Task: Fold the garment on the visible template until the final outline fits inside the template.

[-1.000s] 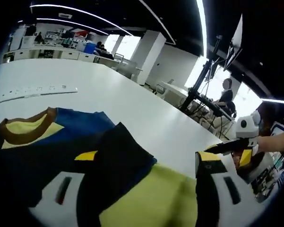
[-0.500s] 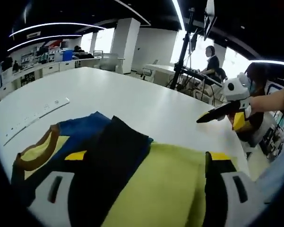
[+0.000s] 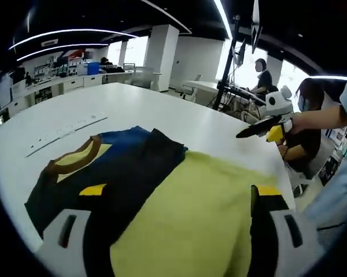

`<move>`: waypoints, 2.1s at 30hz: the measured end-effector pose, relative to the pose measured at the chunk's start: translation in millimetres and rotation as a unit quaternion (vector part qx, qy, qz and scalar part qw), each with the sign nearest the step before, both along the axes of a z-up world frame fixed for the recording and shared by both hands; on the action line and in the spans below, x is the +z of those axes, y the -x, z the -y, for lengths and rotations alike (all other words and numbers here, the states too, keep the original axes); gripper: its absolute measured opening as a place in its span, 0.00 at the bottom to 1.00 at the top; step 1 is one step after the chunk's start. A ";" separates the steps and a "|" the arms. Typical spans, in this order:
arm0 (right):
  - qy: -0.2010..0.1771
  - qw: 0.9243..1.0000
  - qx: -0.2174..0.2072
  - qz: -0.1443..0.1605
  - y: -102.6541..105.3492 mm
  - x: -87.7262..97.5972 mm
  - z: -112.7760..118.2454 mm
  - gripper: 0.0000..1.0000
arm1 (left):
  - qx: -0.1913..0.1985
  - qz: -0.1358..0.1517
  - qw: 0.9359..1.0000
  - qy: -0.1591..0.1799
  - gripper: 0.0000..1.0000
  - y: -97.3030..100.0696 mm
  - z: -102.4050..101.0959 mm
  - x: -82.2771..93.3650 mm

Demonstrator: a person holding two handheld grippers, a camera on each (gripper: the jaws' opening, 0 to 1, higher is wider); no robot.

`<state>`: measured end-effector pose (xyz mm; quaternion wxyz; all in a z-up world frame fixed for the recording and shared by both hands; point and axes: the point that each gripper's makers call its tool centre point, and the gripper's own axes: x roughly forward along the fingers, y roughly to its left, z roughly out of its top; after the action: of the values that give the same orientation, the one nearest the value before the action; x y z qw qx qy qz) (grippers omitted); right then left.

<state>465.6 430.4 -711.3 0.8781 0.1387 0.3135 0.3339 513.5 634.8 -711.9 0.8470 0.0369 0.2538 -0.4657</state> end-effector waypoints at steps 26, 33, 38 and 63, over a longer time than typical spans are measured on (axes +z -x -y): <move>0.012 0.999 0.029 0.008 14.9 7.4 -16.1 0.82 | 0.135 -0.011 0.991 -0.019 0.99 96.0 -145.9 12.8; 0.018 0.999 0.039 0.003 21.7 3.7 -16.6 0.81 | 0.157 -0.015 0.987 -0.041 0.98 116.3 -175.8 16.0; 0.018 0.999 0.041 -0.003 26.5 -0.2 -16.8 0.81 | 0.174 -0.017 0.984 -0.042 0.97 126.6 -188.4 17.9; 0.073 0.992 0.093 -0.053 79.3 -29.3 -5.2 0.66 | 0.144 -0.158 0.976 -0.047 0.51 196.7 -171.6 -26.7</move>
<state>386.3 435.5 -740.6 0.8332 0.0616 0.3943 0.3827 316.8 806.4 -738.6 0.8516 -0.0341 0.4086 -0.3267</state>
